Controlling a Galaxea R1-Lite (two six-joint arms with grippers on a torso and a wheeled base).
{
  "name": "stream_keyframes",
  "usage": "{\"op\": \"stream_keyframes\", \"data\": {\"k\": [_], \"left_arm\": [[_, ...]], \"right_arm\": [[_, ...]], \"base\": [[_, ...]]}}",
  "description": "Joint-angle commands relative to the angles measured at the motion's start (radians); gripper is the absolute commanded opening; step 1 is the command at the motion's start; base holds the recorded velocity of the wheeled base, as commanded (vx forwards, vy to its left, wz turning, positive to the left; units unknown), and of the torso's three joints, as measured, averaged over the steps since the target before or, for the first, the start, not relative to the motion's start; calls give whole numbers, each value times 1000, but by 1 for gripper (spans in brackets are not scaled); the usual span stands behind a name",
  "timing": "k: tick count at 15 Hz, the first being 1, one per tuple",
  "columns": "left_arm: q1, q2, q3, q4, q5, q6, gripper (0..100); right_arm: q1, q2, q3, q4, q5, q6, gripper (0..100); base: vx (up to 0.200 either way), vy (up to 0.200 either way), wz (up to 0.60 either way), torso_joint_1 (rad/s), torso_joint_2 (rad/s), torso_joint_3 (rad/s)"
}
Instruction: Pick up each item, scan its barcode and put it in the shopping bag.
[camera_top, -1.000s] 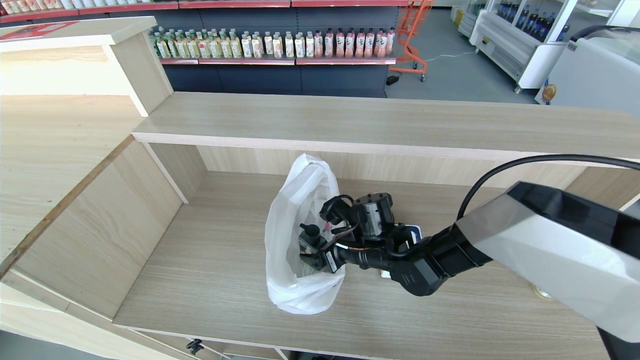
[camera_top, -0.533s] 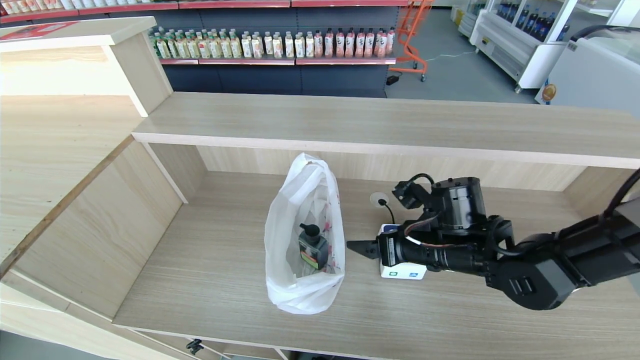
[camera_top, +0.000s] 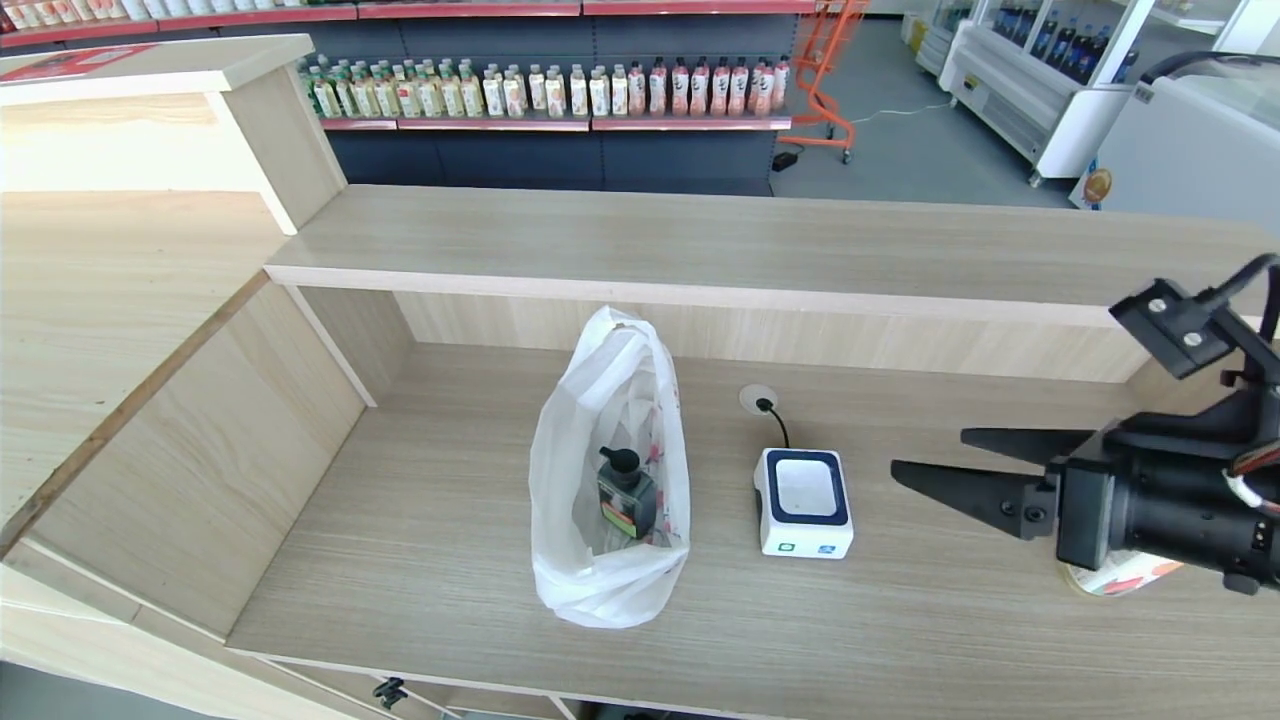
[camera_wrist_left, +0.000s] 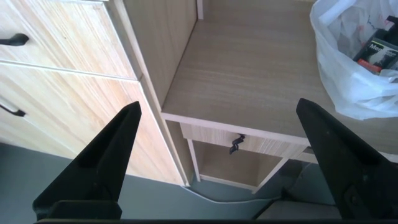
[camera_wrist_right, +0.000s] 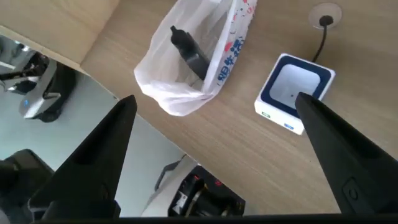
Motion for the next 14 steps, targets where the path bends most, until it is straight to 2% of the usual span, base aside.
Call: {"op": "stream_keyframes", "data": {"k": [1,3,4,10,13,14], "left_arm": [[0,0,0,0,0,0,100],[0,0,0,0,0,-1,100],[0,0,0,0,0,-12,100],[0,0,0,-1,2,-13,100],[0,0,0,0,2,-13,100],[0,0,0,-1,2,-21,100]], "right_arm": [[-90,-213,121,57,-61,-52,100],[-129,-265,175,61,-78,-50,100],[-135,-282,187,61,-80,-50,100],[-156,-298,190,103,-117,-24,100],[-163,-322,188,169,-118,31,100],[-164,-330,188,187,-118,36,100]], "base": [[0,0,0,0,0,0],[0,0,0,0,0,0],[0,0,0,0,0,0],[0,-200,0,6,2,3],[0,0,0,0,0,0],[-200,0,0,2,2,-2]]}}
